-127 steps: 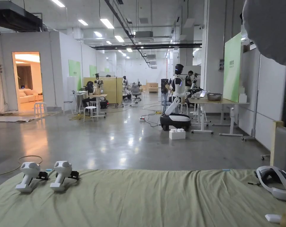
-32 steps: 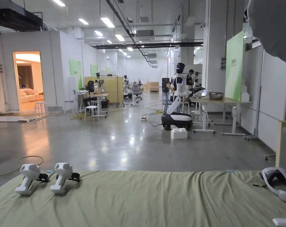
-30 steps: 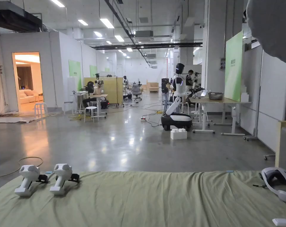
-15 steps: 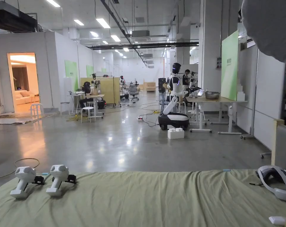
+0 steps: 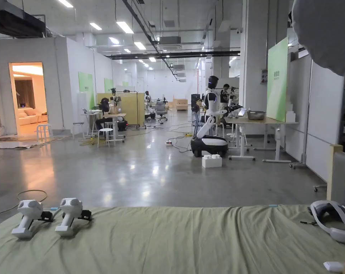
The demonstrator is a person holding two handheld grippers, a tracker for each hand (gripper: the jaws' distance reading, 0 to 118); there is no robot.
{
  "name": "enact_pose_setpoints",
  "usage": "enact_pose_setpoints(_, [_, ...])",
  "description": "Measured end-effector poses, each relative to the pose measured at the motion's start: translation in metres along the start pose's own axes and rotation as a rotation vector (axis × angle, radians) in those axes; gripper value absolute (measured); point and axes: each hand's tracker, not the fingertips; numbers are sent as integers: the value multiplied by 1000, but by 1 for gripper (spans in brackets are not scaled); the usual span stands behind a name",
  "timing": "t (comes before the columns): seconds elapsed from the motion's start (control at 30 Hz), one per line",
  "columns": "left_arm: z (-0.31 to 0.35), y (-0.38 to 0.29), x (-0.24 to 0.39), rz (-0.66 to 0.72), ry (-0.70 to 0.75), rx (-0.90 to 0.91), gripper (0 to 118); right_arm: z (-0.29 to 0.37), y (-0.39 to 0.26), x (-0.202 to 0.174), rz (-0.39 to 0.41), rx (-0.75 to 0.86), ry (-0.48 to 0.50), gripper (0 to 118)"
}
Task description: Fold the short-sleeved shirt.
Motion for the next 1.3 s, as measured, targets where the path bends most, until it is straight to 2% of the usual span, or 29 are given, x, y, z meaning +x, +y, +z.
enact_pose_setpoints(0.1, [-10, -8, 3, -63, 72, -73, 118, -2, -4, 0, 4, 4, 28, 118])
enact_pose_setpoints(0.2, [-9, -13, 0, -47, 63, -60, 118, -1, -6, -2, 15, 9, 46, 118])
enact_pose_setpoints(0.37, [-7, -7, -7, 15, 90, -43, 118, 0, -7, -7, 86, 24, 3, 118])
enact_pose_setpoints(0.5, [-3, -5, -9, -2, 118, -30, 118, 1, -7, -6, 92, 31, -5, 118])
enact_pose_setpoints(0.67, [8, -3, -7, -5, 168, 49, 118, 3, -6, -4, 55, 33, -3, 118])
enact_pose_setpoints(0.87, [14, 3, -12, 23, 144, 58, 118, 6, -2, -4, 16, 27, -6, 118])
enact_pose_setpoints(0.97, [16, 0, -11, 23, 148, 59, 118, 8, 0, -4, -43, 10, 19, 118])
enact_pose_setpoints(1.03, [20, 0, -10, 30, 146, 64, 118, 9, 1, -2, -153, 12, -19, 118])
enact_pose_setpoints(1.1, [22, 1, -11, 35, 135, 67, 118, 8, 5, 0, -218, -25, -57, 118])
enact_pose_setpoints(1.17, [24, 1, -11, 38, 128, 67, 118, 7, 7, 2, -244, -55, -82, 118])
enact_pose_setpoints(1.3, [26, 2, -11, 41, 124, 66, 118, 8, 5, -1, -232, -60, -104, 118])
